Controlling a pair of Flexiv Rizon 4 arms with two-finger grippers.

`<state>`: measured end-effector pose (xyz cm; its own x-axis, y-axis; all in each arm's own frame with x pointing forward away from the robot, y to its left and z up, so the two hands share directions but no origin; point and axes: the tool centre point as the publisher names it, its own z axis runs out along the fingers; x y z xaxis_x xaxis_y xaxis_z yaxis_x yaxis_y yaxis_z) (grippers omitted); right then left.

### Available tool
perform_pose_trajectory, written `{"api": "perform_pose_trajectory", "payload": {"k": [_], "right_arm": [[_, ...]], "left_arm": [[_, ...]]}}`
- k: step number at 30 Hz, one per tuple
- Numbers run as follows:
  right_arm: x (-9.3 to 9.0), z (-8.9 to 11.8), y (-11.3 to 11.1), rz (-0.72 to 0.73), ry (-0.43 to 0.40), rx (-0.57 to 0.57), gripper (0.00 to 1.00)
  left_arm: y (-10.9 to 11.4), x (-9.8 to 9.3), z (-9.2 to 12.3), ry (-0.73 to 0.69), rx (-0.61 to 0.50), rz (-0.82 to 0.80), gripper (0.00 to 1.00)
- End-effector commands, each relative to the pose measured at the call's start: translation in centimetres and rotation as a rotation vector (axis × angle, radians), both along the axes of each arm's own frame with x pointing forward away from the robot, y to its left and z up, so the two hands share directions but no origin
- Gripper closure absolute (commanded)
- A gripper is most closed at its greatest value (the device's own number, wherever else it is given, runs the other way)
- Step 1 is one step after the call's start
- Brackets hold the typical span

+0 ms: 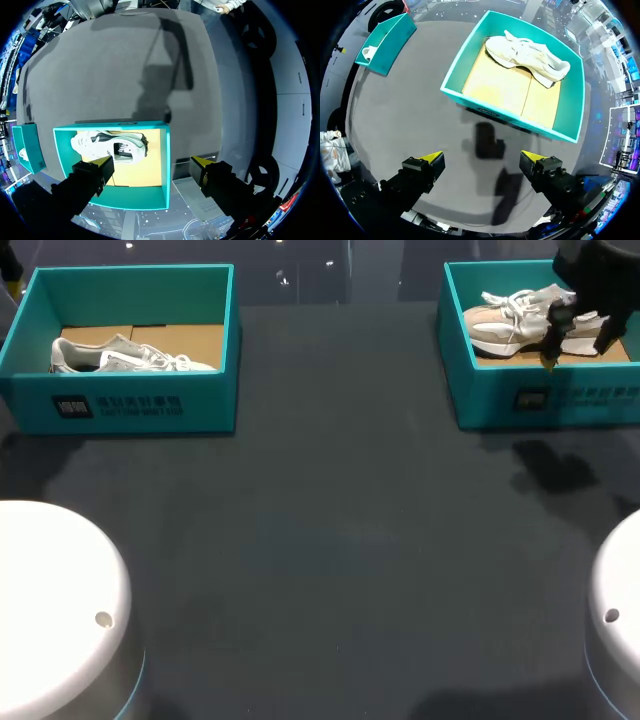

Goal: Take the shoe out of the shoebox, open the shoe tongue, remove and reinsert the insole, then place the shoe into the shoebox

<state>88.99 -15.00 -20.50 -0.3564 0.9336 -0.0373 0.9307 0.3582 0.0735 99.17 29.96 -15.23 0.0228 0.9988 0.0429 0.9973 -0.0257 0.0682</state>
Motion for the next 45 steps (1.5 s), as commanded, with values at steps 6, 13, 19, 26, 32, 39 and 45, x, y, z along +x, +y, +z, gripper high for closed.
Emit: {"api": "perform_pose_trajectory", "payload": {"k": [6, 13, 19, 26, 32, 39, 45], "right_arm": [[9.0, 1.7, -5.0, -0.092, 0.041, -0.047, 0.00], [9.9, 2.2, -5.9, -0.113, 0.027, -0.060, 0.00], [9.9, 2.2, -5.9, -0.113, 0.027, -0.060, 0.00], [13.3, 1.4, -6.2, -0.293, 0.068, -0.157, 0.00], [18.8, 0.7, -8.1, -0.363, 0.044, -0.213, 0.00], [23.0, -1.0, -10.8, -0.403, -0.012, -0.223, 0.00], [24.8, -2.7, -13.0, -0.409, -0.030, -0.229, 0.00]], "left_arm": [[0.0, -0.2, 0.0, -0.003, 0.002, -0.001, 0.00], [0.0, -0.2, 0.0, -0.003, 0.002, -0.001, 0.00], [0.0, -0.2, 0.0, -0.003, 0.002, -0.001, 0.00], [0.0, -0.2, 0.0, -0.003, 0.002, -0.001, 0.00], [0.0, -0.2, 0.0, -0.003, 0.002, -0.001, 0.00], [0.0, -0.2, 0.0, -0.003, 0.002, -0.001, 0.00], [0.0, -0.2, 0.0, -0.003, 0.002, -0.001, 0.00]]}}
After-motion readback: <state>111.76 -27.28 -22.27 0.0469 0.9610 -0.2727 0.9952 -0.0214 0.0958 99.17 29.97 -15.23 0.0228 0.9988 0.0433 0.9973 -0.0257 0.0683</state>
